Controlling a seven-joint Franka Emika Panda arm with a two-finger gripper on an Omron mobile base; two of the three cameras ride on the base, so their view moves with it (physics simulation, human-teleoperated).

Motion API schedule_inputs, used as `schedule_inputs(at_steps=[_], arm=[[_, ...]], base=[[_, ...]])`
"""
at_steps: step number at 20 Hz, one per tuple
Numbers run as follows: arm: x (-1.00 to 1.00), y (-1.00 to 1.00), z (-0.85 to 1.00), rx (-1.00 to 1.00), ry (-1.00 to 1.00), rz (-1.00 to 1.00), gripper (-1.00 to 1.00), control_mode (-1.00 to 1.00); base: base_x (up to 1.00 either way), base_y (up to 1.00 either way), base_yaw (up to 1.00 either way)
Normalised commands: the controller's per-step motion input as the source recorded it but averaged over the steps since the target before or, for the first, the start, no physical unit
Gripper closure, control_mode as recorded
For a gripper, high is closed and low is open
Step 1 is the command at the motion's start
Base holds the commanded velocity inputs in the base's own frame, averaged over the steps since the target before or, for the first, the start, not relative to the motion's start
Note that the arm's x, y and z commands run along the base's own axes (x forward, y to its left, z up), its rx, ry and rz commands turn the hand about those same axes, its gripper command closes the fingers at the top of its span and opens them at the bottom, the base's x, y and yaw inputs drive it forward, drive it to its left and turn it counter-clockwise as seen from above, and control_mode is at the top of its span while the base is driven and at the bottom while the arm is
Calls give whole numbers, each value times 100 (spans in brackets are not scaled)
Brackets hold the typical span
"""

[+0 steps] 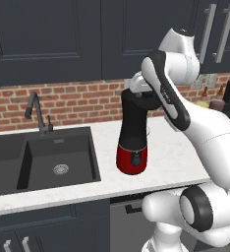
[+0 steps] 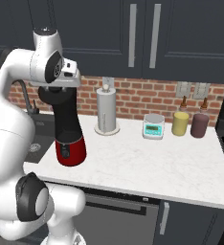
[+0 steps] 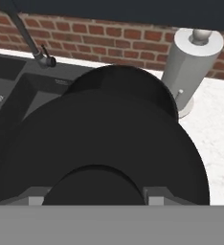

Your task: Close the lid blender by securely placing the lid on top.

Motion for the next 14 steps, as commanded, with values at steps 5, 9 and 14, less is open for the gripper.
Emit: schedule_inputs(at_steps=[5, 9, 14], arm=[[23, 0, 0, 0, 0, -2, 100, -100], [22, 0, -3, 0, 0, -1, 100, -100], [24, 0, -8, -1, 0, -2, 100, -100]], base=[[0, 0, 0], [0, 0, 0], [0, 0, 0]])
